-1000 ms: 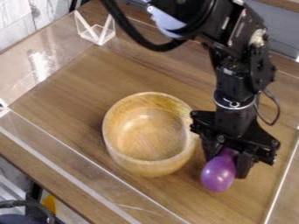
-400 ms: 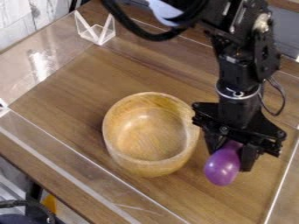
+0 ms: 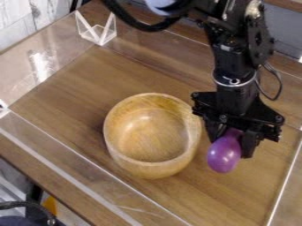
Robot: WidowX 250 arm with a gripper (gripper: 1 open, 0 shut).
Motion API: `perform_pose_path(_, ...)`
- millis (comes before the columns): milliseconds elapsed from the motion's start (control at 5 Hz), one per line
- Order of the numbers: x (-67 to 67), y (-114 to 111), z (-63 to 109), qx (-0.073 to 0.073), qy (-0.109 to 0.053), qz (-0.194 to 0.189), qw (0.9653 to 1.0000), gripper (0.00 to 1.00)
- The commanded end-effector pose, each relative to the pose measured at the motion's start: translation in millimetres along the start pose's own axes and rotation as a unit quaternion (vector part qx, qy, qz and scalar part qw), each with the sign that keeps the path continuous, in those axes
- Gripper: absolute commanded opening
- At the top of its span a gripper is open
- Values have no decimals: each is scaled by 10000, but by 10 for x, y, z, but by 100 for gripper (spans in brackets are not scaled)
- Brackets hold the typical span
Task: Remove the purple eggplant from inside the brown bowl and put it on the table
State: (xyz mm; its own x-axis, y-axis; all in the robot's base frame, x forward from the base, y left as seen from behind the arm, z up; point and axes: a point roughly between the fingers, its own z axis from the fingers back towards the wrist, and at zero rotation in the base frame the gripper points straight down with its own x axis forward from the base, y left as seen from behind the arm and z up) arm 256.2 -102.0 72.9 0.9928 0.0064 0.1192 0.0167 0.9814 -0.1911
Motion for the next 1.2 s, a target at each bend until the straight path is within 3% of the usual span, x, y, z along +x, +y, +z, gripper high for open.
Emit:
perform_pose_path(0,93,-61,51,-63,-112,-73,9999,0)
perform_pose_path(400,-55,-147,-208,-67,104,-159,9998,0)
perform_pose_path(600,-140,-197,-430,-61,215,-85,9997,0)
perform_pose_path(800,-181,-273,-505,-40,286,-6,9996,0)
perform_pose_path(1000,-225,-197,-500,-40,334,-93,9994,0)
